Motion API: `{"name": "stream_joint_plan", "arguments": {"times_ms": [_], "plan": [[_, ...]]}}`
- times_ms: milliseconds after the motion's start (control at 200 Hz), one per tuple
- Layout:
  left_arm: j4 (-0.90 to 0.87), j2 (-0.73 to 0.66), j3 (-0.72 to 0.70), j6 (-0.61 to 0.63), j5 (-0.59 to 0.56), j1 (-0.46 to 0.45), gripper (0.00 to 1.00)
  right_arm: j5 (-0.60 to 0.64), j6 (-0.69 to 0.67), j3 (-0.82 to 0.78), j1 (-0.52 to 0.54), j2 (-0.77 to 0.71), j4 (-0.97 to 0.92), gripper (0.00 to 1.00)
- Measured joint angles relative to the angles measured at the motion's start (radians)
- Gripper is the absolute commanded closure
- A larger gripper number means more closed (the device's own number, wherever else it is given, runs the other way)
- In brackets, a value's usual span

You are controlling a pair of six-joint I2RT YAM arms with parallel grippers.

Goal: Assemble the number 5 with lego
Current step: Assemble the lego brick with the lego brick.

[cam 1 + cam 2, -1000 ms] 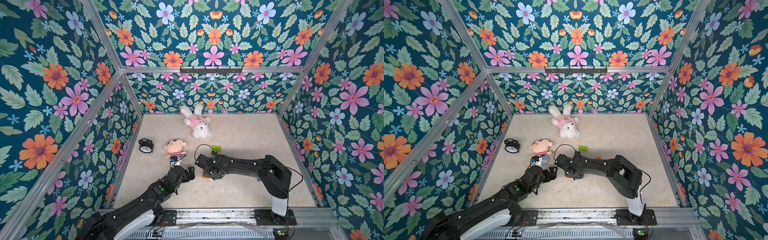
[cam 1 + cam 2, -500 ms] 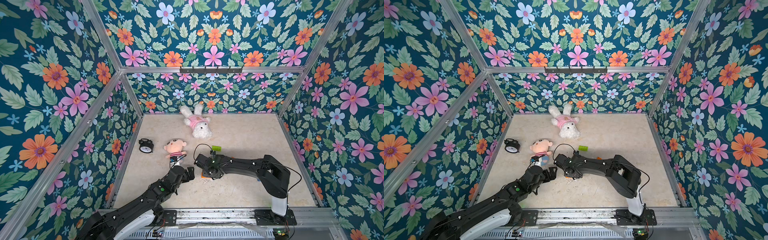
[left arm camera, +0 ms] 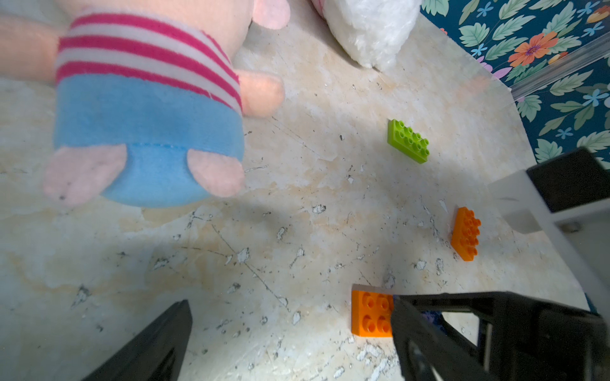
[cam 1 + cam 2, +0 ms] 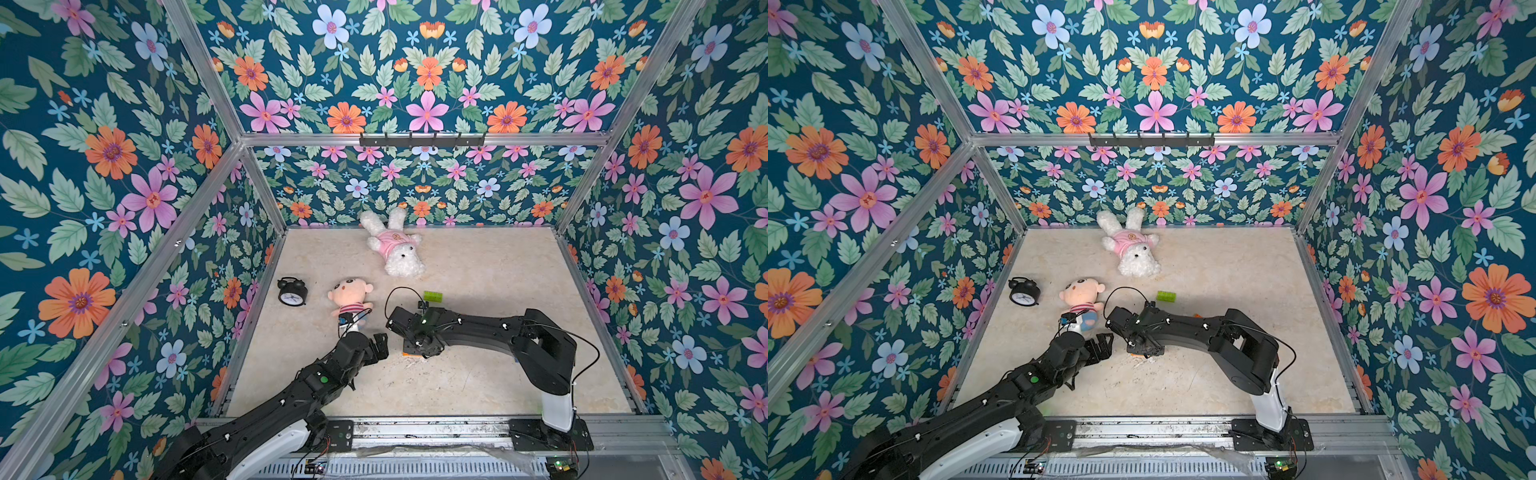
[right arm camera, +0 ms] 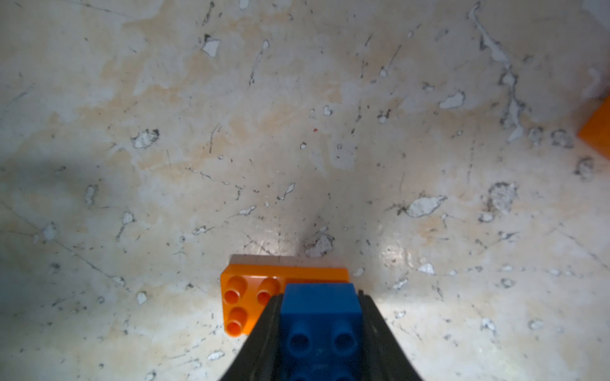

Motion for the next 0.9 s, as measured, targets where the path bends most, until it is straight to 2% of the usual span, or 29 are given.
{"name": "stream_joint_plan", "arguments": {"times_ms": [615,900], "plan": [[-0.017,0.001,0.006,-0.005,-0.019,0.000,0.01,0.008,-0.084,0.018,-0.002,0.058,0.003,0.80],[-0.014,0.027,0.048,-0.027,-0.040,0.000,0.01,-0.050,-0.176,-0.085,-0.073,0.003,0.173,0.80]]}}
